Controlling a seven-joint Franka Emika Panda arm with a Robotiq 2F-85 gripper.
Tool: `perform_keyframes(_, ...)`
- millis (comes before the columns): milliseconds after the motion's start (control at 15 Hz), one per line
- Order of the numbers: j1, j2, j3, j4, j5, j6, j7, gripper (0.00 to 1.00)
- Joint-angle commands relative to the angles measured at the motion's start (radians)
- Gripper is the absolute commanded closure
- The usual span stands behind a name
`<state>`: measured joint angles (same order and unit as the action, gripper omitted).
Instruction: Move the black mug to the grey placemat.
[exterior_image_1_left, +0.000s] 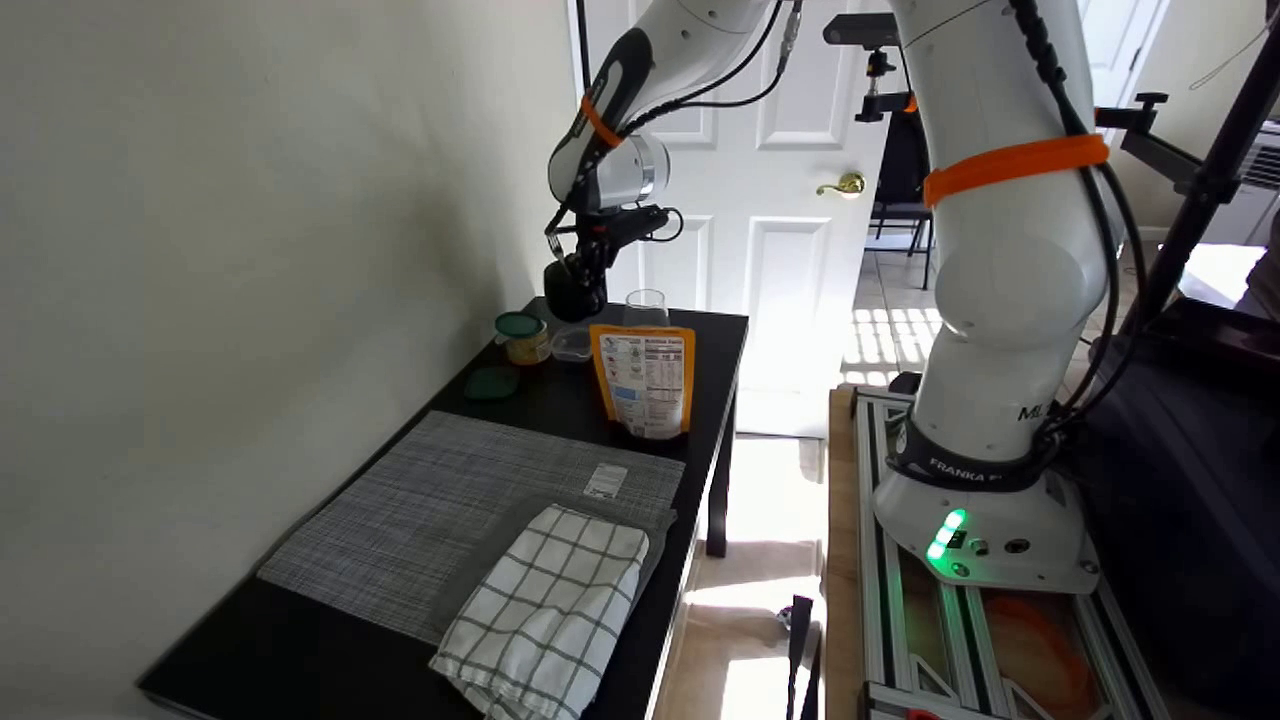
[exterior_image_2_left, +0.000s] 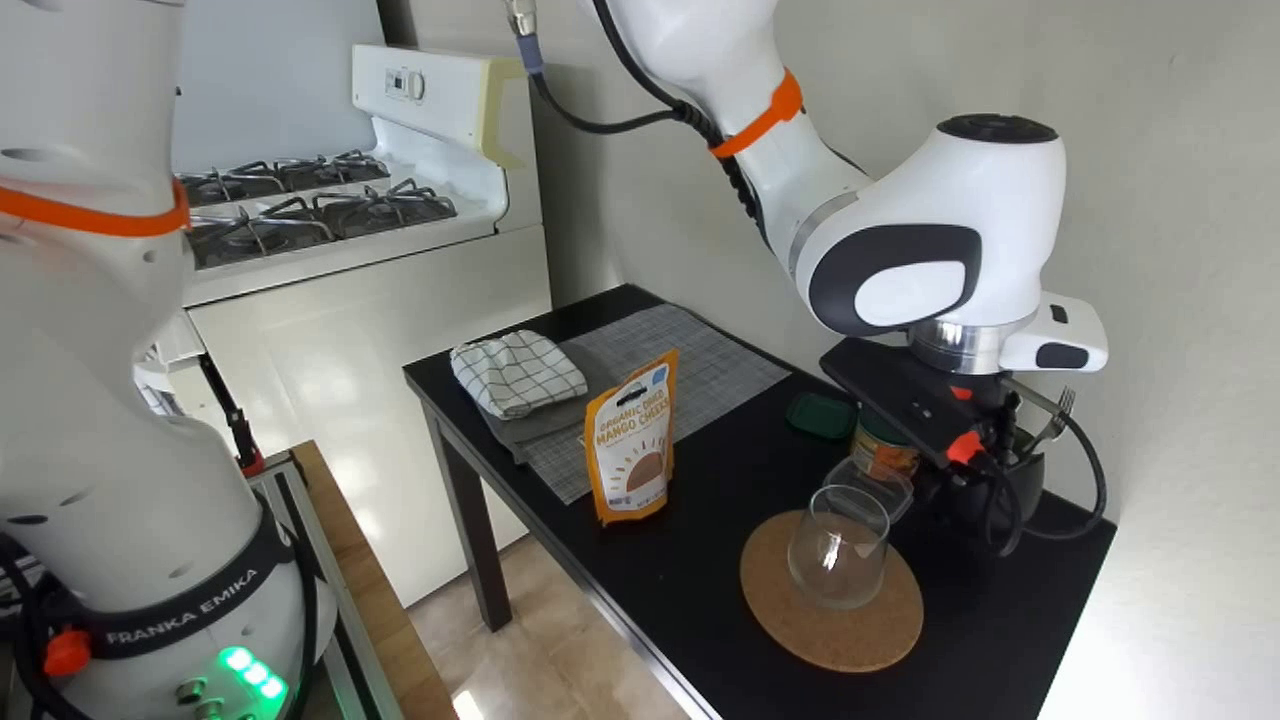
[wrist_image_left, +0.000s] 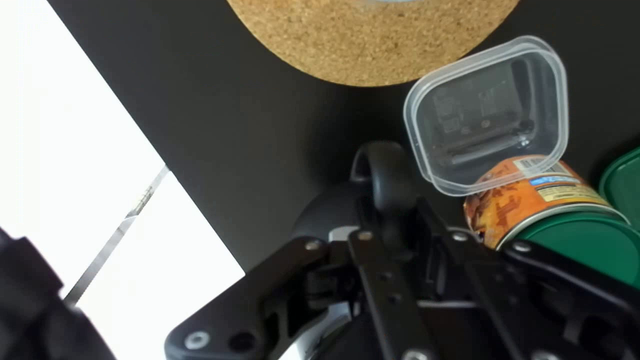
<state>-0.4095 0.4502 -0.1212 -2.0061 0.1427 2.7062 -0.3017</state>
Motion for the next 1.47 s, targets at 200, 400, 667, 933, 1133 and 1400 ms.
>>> perform_keyframes(200,0.003,-0.219,-0.037,-0.109,-0.060,-0.013,-0.062,0.94)
perform_keyframes(400,0.011,-0.284,-0.019,-0.122,-0.057,-0.045,-0.150,0.94)
perform_keyframes(667,0.049,-0.348,-0.005,-0.129,-0.045,-0.125,-0.262,0.94)
perform_keyframes(933,0.103,-0.388,0.015,-0.147,-0.027,-0.208,-0.413,0.94)
perform_keyframes(1133,0.148,-0.386,0.034,-0.152,0.001,-0.252,-0.532,0.94)
perform_keyframes(1400,0.199,-0.364,0.064,-0.138,0.030,-0.312,-0.674,0.94)
